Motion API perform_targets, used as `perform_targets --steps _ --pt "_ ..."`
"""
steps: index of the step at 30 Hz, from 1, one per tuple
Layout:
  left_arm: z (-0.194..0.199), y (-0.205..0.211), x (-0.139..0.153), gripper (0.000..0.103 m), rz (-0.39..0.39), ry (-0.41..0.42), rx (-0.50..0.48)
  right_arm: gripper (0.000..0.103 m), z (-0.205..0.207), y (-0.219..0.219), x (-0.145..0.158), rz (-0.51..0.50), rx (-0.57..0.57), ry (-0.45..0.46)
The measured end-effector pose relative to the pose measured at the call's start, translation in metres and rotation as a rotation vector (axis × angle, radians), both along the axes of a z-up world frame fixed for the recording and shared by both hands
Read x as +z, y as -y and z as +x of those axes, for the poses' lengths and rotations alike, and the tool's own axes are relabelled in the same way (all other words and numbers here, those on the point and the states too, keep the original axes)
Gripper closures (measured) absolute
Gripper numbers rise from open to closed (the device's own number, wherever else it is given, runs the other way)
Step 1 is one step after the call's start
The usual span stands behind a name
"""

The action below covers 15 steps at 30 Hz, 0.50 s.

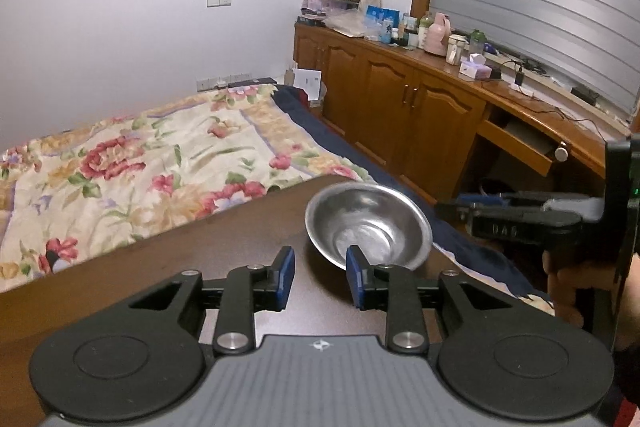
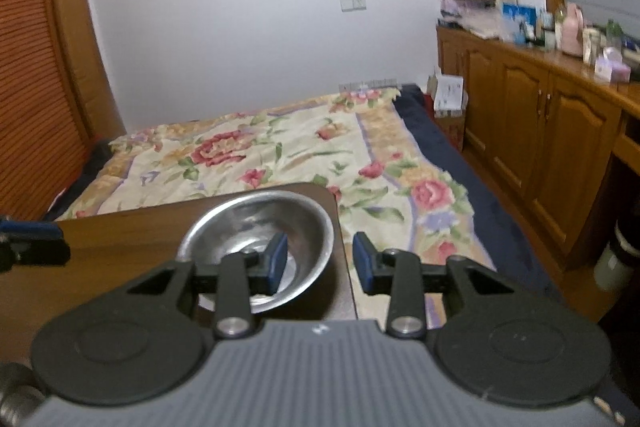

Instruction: Organize plates and bowls

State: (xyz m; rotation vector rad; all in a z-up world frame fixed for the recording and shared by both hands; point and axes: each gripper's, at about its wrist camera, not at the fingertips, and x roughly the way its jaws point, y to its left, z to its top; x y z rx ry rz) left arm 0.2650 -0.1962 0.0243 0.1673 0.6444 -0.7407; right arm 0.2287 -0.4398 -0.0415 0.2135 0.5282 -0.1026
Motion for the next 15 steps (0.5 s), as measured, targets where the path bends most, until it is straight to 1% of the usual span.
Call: perform_targets --steps 5,11,15 --pt "0.009 0.003 0.001 0.072 -0.001 -0.007 0.002 0.066 0.007 0.005 -0.008 0.045 -0.01 -0.022" --pt "0.024 0.016 -0.013 0.068 0.01 -0.033 0.0 0.066 0.015 0.009 -0.017 0.096 -0.014 -0.05" --pt "0.03 0.022 -0.021 0.062 0.004 -0.054 0.001 0.066 0.016 0.008 -0.019 0.104 -0.013 -0.066"
